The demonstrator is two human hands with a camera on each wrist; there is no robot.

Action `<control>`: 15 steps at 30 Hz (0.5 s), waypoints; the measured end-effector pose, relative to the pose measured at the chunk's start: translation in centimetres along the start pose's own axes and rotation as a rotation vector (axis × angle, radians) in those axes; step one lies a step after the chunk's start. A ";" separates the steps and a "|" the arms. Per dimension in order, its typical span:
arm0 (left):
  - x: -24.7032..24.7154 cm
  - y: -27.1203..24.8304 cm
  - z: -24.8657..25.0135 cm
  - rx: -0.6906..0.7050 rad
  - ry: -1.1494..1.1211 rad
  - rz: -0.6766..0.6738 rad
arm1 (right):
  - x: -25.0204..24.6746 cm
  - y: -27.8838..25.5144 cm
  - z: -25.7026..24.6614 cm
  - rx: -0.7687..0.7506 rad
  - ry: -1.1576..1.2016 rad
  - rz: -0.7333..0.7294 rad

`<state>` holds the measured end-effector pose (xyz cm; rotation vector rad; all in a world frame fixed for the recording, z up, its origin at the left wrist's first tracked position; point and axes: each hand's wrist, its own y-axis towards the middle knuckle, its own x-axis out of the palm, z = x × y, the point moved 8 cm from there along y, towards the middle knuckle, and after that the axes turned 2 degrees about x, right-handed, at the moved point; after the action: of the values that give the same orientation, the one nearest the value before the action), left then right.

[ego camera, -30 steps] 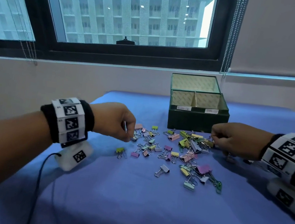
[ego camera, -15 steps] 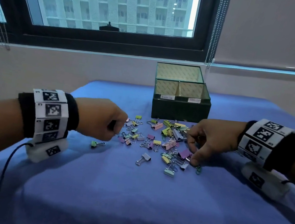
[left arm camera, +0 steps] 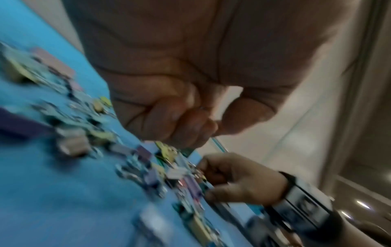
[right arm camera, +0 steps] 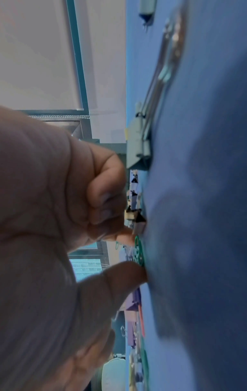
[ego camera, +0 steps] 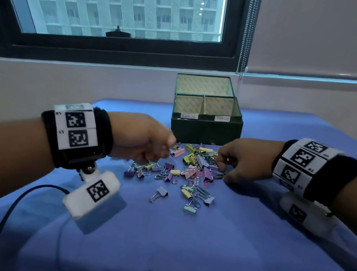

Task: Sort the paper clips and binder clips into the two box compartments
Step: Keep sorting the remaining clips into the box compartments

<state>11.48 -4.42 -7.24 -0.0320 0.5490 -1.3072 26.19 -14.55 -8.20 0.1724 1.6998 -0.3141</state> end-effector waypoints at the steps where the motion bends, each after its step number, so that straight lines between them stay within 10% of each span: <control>1: 1.6 0.2 0.6 0.016 0.038 -0.076 | 0.0 0.1 0.1 0.009 -0.006 0.004; 8: 7.9 0.4 3.7 0.196 1.302 0.034 | 0.1 0.3 0.8 0.049 -0.015 -0.026; 15: 5.1 -1.4 2.9 0.119 1.387 0.054 | -1.9 -0.2 -0.2 -0.025 0.148 0.147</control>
<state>12.16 -10.33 -6.16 1.0448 1.6060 -1.1555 26.25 -14.51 -6.27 0.3067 1.8255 -0.1740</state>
